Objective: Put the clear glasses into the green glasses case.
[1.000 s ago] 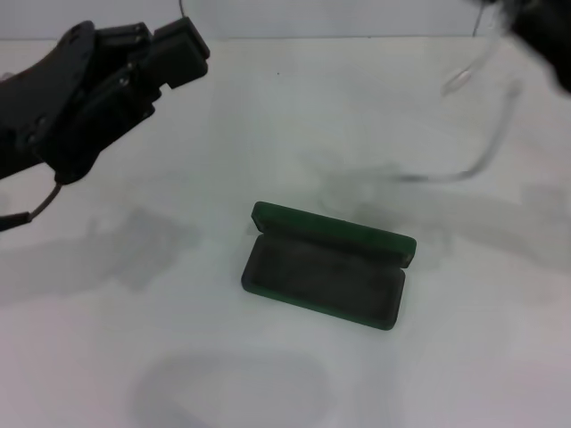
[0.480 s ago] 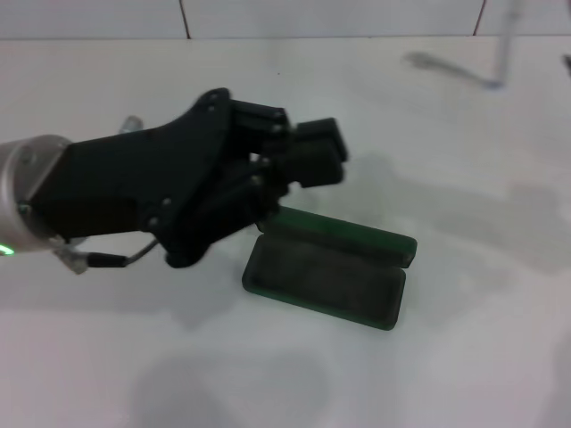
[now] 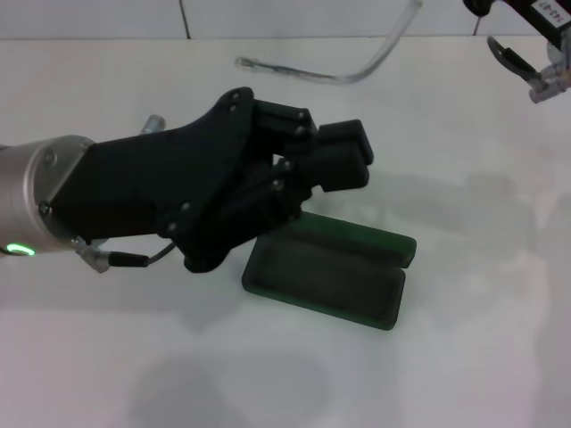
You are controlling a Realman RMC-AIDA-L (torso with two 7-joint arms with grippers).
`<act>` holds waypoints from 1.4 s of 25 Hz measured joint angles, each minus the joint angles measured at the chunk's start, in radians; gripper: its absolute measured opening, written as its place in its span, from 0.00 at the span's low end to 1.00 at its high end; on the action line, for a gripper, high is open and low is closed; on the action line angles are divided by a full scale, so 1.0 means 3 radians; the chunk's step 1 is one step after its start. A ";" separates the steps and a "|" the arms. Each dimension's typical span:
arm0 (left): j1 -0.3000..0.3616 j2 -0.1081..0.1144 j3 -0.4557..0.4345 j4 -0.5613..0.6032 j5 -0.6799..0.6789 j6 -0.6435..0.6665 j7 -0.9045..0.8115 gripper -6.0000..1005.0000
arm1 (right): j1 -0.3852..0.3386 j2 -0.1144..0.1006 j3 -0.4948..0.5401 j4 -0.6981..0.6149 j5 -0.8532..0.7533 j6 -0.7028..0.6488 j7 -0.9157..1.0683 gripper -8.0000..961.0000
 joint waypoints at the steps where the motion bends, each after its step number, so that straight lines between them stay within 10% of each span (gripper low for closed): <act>1: 0.0003 0.0000 -0.0002 0.0000 -0.0019 0.0001 0.0009 0.08 | -0.0003 0.0000 -0.0007 -0.0003 0.0004 0.0008 0.0000 0.13; 35: -0.0041 0.0022 -0.0435 -0.0448 -0.0231 -0.0249 0.0177 0.08 | -0.0035 0.0000 -0.1019 -0.0544 0.0020 0.1033 -0.0229 0.13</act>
